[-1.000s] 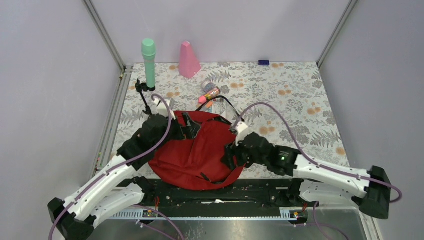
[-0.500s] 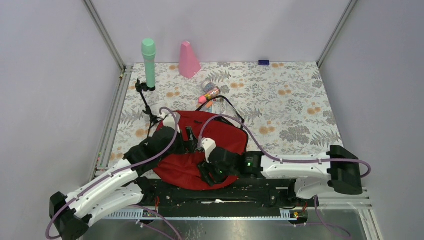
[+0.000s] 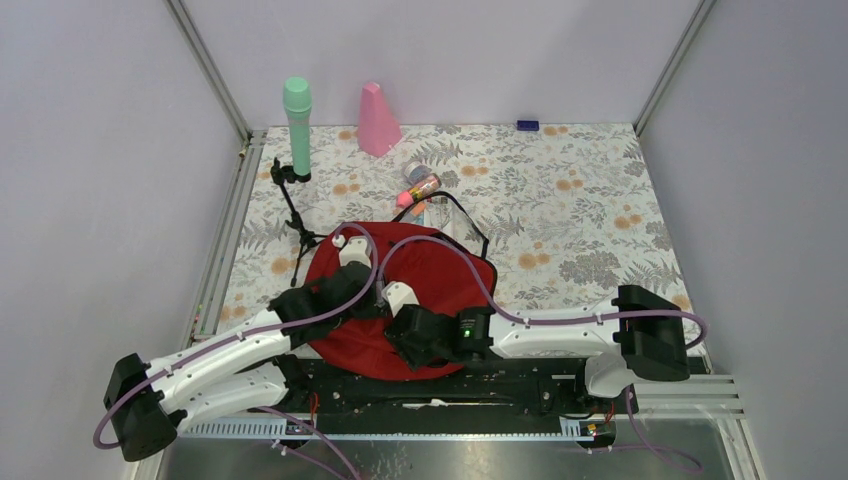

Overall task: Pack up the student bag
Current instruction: Zip the student bag at the center of the board.

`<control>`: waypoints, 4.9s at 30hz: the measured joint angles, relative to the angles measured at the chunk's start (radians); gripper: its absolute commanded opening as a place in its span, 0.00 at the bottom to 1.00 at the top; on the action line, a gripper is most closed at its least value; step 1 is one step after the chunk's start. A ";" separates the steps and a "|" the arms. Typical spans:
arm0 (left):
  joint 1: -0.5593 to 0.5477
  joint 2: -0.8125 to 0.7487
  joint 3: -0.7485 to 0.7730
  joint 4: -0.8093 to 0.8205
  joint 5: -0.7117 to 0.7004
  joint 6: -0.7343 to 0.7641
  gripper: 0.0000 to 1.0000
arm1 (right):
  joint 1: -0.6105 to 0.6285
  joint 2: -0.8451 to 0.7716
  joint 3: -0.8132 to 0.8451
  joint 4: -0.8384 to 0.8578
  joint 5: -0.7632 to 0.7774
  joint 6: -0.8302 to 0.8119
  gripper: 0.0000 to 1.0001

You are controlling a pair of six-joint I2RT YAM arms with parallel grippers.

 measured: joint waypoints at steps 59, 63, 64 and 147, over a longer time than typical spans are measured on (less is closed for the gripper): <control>-0.045 -0.035 0.088 -0.075 -0.237 -0.002 0.00 | 0.072 -0.318 -0.039 -0.267 0.513 0.064 0.00; -0.045 -0.034 0.090 -0.079 -0.247 0.006 0.00 | 0.072 -0.344 -0.040 -0.285 0.531 0.071 0.00; -0.044 -0.032 0.090 -0.080 -0.253 0.007 0.00 | 0.072 -0.352 -0.040 -0.290 0.541 0.072 0.00; -0.418 0.439 0.158 0.527 -0.108 0.551 0.00 | -0.343 -0.659 -0.274 -0.022 0.491 0.014 0.00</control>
